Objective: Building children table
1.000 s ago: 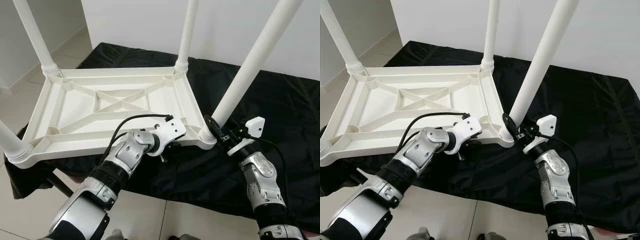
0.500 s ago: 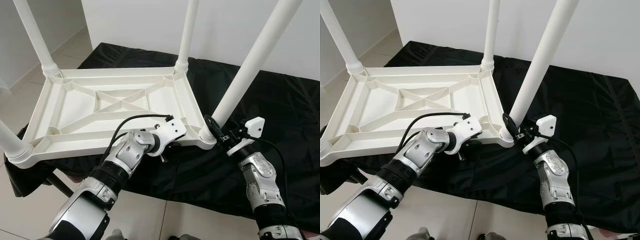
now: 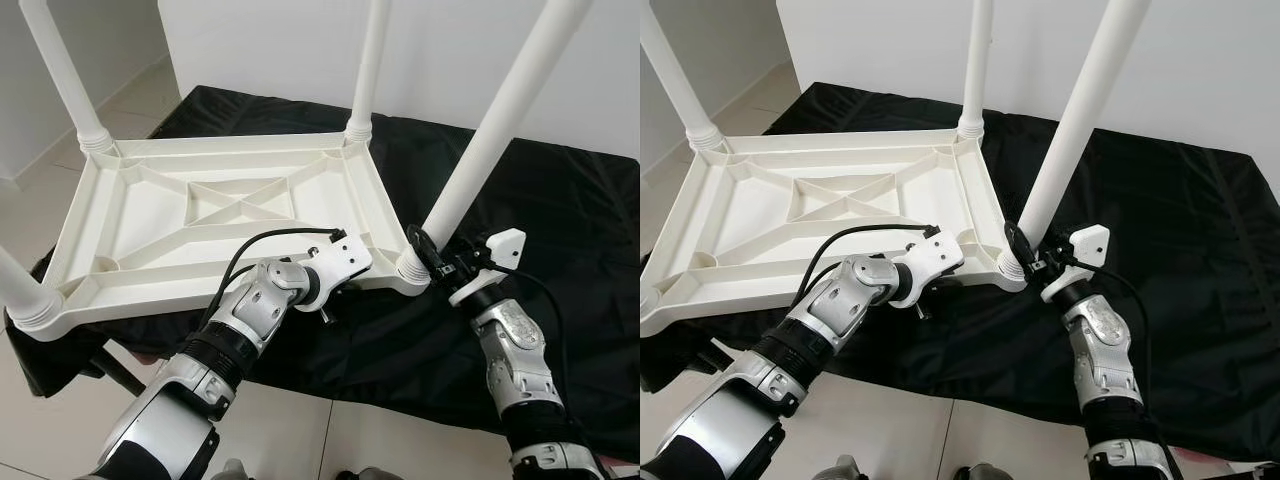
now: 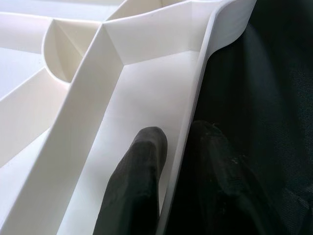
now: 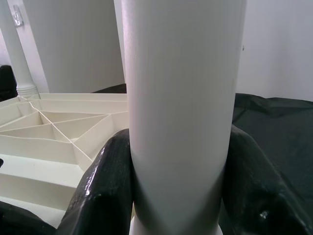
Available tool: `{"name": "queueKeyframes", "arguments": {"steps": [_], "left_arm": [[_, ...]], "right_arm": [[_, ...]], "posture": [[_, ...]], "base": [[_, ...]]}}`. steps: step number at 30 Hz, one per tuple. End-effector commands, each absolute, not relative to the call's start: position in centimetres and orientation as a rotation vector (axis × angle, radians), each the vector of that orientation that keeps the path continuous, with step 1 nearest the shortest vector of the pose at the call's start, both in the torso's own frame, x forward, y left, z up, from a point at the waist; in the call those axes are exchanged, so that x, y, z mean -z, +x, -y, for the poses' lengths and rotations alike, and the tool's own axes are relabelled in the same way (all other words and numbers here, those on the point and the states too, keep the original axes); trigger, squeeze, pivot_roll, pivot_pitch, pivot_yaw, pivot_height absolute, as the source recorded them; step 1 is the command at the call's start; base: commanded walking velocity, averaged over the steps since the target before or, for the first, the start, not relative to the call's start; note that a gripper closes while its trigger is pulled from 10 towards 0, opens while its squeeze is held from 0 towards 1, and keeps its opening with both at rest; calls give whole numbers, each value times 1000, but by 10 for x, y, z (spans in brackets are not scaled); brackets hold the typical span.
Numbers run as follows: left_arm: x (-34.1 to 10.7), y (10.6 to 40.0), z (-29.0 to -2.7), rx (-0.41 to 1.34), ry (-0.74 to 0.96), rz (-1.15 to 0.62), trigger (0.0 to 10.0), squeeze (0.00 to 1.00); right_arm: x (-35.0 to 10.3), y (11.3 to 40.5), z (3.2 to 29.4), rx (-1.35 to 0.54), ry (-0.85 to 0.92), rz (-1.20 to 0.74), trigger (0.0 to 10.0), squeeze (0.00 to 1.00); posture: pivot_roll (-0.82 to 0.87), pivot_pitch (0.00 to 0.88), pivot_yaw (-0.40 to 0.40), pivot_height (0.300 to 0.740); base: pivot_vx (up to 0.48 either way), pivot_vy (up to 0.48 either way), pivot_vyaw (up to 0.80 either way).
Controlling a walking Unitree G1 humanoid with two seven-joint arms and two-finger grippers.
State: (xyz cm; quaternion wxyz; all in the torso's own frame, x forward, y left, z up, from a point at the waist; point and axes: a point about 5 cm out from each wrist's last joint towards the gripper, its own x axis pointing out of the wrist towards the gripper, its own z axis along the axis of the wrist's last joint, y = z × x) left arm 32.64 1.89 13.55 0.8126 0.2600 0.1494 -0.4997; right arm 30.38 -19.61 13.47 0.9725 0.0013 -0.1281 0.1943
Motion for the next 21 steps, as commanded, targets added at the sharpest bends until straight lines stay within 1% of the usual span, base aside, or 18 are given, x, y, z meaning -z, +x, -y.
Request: {"name": "queueKeyframes", "arguments": {"steps": [1, 21], "left_arm": [[-159, 326, -12, 1094, 575, -214, 10000, 0], [-160, 327, -12, 1098, 575, -212, 10000, 0]], "right_arm": [[-82, 290, 217, -263, 11, -14, 10000, 0], [-84, 287, 215, -182, 11, 21, 10000, 0]], "posture": [[-84, 32, 5, 740], [-87, 32, 9, 740]], "base": [[0, 0, 0], [0, 0, 0]]}}
